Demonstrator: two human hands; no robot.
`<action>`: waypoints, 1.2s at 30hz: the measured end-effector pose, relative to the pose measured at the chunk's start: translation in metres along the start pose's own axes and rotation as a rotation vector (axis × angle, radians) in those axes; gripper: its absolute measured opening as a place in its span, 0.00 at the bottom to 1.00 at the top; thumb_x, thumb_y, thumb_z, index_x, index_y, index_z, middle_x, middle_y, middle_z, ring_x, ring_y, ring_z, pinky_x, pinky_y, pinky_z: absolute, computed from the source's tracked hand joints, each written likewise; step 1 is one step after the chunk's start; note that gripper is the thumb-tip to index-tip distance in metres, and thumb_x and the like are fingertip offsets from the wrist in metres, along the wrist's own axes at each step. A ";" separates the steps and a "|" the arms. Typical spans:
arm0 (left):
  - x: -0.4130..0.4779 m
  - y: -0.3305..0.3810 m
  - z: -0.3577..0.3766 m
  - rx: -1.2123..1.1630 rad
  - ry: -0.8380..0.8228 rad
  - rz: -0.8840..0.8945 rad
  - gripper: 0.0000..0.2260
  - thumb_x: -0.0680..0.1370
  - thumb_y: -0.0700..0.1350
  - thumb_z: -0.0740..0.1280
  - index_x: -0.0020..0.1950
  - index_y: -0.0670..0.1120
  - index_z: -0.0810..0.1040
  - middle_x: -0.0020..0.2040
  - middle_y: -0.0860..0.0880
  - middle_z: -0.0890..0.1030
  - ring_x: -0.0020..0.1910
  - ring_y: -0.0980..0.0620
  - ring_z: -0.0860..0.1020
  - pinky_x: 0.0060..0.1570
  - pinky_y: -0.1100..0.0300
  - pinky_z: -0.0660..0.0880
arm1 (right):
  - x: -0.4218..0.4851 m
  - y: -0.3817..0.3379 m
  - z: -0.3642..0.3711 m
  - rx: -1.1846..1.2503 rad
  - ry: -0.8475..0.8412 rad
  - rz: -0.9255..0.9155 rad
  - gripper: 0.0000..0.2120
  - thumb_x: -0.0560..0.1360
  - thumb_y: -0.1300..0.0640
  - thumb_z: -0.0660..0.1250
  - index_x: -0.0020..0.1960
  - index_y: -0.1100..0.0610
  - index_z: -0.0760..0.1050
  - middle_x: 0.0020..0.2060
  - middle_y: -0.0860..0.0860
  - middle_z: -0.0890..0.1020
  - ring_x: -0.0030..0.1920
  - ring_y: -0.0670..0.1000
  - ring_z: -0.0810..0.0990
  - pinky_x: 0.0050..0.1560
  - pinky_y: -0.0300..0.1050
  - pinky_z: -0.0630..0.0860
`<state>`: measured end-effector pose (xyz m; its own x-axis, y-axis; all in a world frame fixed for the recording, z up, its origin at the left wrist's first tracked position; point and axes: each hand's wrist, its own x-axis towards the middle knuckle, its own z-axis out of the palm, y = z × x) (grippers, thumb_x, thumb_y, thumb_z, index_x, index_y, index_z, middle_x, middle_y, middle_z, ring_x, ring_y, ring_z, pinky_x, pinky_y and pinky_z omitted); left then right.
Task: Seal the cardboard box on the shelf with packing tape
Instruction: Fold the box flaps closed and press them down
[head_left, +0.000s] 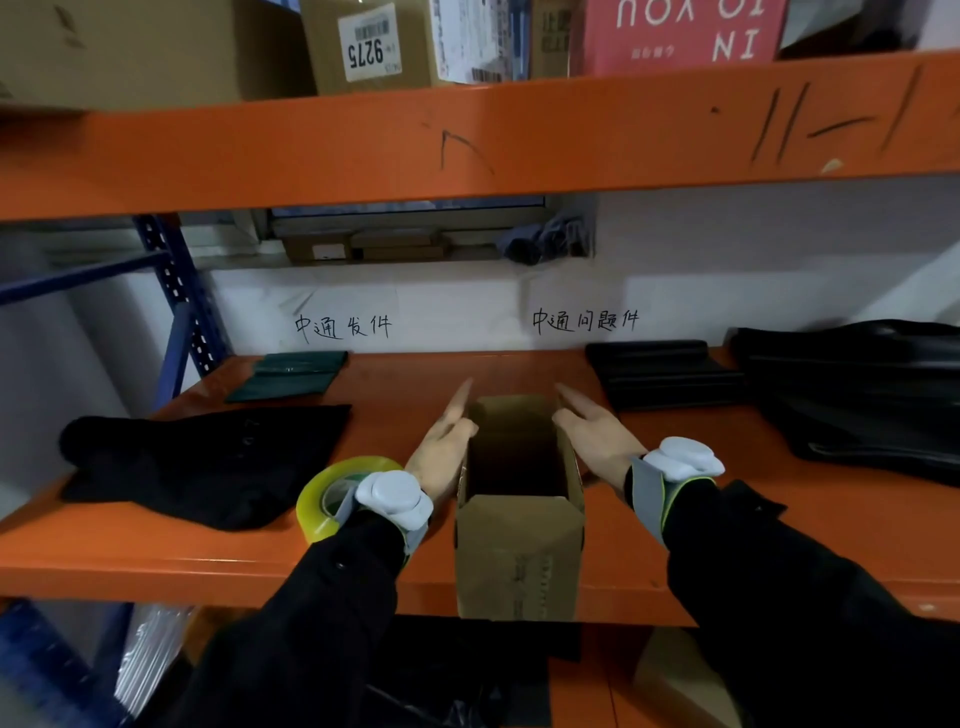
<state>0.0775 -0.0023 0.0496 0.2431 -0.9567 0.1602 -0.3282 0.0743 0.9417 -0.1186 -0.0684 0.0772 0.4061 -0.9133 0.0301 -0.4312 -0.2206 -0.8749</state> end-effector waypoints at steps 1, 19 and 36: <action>0.000 0.002 0.000 0.014 -0.001 0.009 0.26 0.82 0.41 0.56 0.79 0.57 0.58 0.78 0.56 0.61 0.77 0.56 0.57 0.73 0.61 0.53 | 0.001 -0.001 -0.001 -0.029 0.002 -0.047 0.25 0.82 0.53 0.57 0.78 0.44 0.59 0.76 0.48 0.65 0.75 0.54 0.63 0.72 0.43 0.60; -0.013 0.014 -0.006 0.234 0.094 0.022 0.14 0.84 0.47 0.58 0.57 0.60 0.81 0.63 0.50 0.68 0.63 0.54 0.67 0.61 0.65 0.59 | 0.003 0.001 -0.006 -0.073 -0.093 -0.014 0.14 0.78 0.49 0.56 0.43 0.45 0.80 0.47 0.51 0.82 0.52 0.57 0.78 0.55 0.52 0.74; -0.057 0.030 -0.023 0.310 -0.310 0.039 0.49 0.68 0.74 0.65 0.81 0.56 0.49 0.81 0.55 0.52 0.78 0.58 0.52 0.73 0.61 0.54 | -0.002 -0.006 -0.001 -0.148 -0.055 0.077 0.23 0.81 0.38 0.50 0.49 0.48 0.80 0.56 0.51 0.78 0.53 0.55 0.76 0.58 0.51 0.74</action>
<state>0.0746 0.0610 0.0755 -0.0444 -0.9976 0.0534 -0.6017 0.0694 0.7957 -0.1180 -0.0652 0.0835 0.4087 -0.9104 -0.0643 -0.5754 -0.2024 -0.7924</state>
